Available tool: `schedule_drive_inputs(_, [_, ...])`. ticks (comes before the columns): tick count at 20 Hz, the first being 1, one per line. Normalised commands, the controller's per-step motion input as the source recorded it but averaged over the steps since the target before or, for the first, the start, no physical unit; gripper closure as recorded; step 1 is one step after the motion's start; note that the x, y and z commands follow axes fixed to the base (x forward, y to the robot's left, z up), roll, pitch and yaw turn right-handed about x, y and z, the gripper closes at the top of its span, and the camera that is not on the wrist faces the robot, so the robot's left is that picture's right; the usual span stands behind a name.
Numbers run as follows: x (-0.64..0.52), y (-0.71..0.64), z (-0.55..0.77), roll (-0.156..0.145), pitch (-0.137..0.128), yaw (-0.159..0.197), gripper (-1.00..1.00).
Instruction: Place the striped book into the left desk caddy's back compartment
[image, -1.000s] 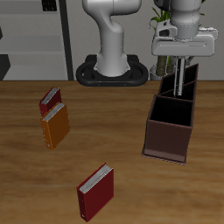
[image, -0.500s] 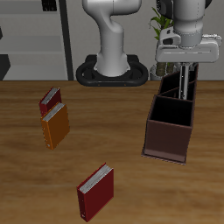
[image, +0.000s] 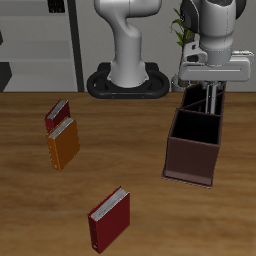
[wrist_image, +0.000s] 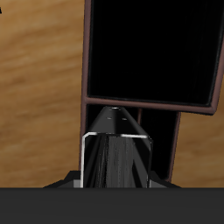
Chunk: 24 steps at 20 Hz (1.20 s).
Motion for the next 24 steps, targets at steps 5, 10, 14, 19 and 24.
schedule_drive_inputs(5, [0.15,-0.04,-0.21,0.000,0.049,-0.007,1.00])
schedule_drive_inputs(10, [0.14,-0.05,-0.32,0.022,0.116,-0.033,-1.00])
schedule_drive_inputs(14, [0.07,-0.09,-0.24,0.006,0.058,-0.019,-1.00])
schedule_drive_inputs(19, [0.03,-0.10,-0.07,0.000,0.037,-0.008,-1.00])
schedule_drive_inputs(24, [-0.01,-0.14,0.08,0.005,0.011,-0.029,-1.00])
